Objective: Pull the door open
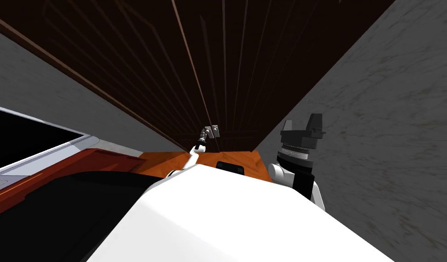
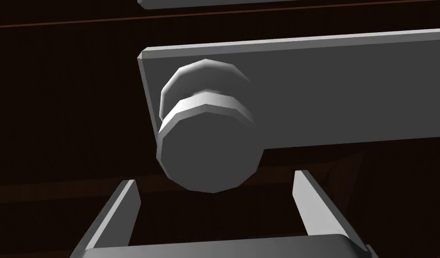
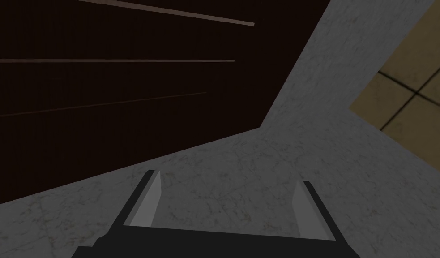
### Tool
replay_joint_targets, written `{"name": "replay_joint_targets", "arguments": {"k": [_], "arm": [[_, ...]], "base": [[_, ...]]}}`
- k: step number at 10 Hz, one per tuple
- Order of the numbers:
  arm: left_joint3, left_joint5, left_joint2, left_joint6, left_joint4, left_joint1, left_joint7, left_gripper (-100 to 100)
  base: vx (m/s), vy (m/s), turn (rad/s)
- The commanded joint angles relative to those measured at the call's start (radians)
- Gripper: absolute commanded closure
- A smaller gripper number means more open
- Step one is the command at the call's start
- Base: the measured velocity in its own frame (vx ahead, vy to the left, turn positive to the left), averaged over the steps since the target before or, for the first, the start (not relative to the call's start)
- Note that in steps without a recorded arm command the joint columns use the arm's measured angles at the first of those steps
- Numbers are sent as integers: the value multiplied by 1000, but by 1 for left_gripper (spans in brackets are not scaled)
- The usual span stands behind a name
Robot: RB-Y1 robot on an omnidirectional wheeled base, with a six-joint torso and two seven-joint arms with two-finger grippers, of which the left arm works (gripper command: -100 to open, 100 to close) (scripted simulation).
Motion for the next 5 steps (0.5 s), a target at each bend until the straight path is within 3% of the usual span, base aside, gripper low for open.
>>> {"name": "replay_joint_targets", "arguments": {"k": [1,2,5], "arm": [[0,0,0,0,0,0,0,-100],[0,0,0,0,0,0,0,100],[0,0,0,0,0,0,0,100]], "base": [[93,-35,-52],[-13,7,52],[-26,9,-7]]}}
